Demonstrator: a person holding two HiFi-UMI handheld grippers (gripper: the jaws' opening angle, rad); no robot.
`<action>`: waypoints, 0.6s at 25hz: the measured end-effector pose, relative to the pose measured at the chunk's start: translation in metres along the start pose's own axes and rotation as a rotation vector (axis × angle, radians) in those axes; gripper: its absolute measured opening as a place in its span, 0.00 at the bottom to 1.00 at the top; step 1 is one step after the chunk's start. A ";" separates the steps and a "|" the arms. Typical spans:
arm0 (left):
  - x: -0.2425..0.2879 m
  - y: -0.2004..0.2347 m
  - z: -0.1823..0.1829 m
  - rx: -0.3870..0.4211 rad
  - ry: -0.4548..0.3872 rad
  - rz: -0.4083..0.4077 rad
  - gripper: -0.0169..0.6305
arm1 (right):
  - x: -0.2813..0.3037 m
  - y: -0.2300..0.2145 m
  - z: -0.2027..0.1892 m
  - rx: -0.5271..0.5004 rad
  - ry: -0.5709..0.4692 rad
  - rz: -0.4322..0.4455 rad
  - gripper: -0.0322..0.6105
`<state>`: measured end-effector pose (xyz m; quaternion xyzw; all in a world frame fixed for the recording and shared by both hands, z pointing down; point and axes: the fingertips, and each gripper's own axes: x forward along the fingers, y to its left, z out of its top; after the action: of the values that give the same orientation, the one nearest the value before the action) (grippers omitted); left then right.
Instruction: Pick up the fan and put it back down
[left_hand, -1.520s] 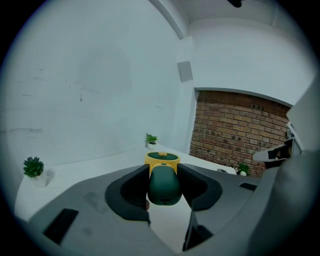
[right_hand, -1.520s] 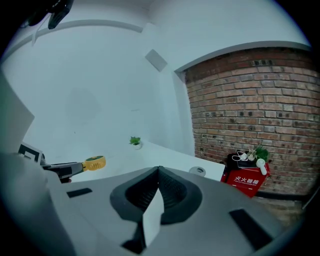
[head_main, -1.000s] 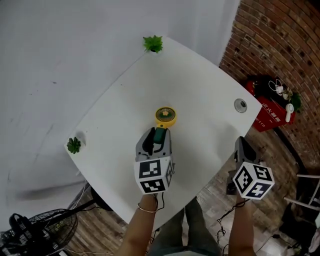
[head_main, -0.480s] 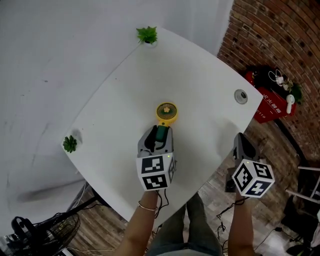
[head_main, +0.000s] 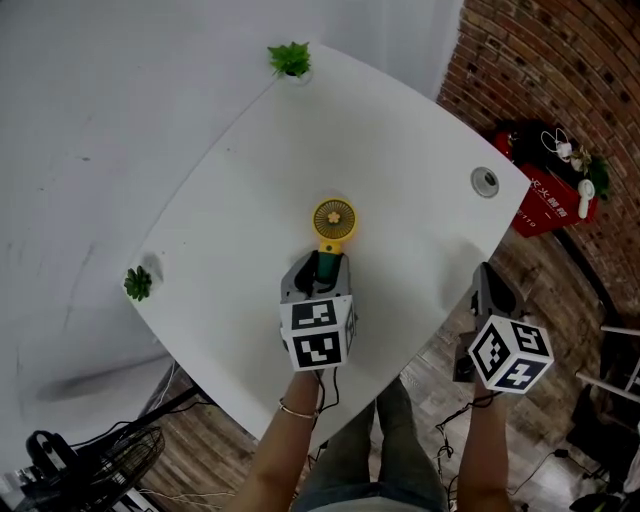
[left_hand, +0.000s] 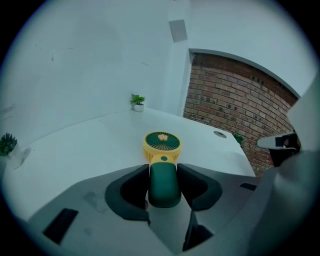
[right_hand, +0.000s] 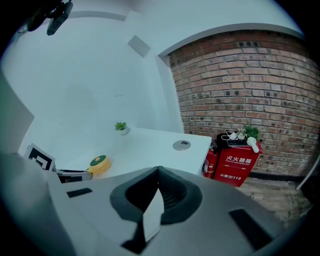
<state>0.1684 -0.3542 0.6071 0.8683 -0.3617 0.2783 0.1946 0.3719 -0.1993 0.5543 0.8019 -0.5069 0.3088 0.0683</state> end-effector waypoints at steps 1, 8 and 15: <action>0.001 0.000 -0.002 0.004 0.014 0.002 0.30 | 0.000 -0.001 -0.001 0.002 0.002 0.001 0.05; 0.008 -0.002 -0.013 0.023 0.107 0.003 0.30 | 0.002 -0.006 -0.003 0.011 0.005 0.005 0.05; 0.011 -0.004 -0.015 0.032 0.150 -0.010 0.30 | 0.006 -0.007 -0.005 0.017 0.012 0.015 0.05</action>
<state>0.1725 -0.3490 0.6244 0.8497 -0.3374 0.3474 0.2088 0.3775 -0.1980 0.5632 0.7968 -0.5099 0.3182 0.0621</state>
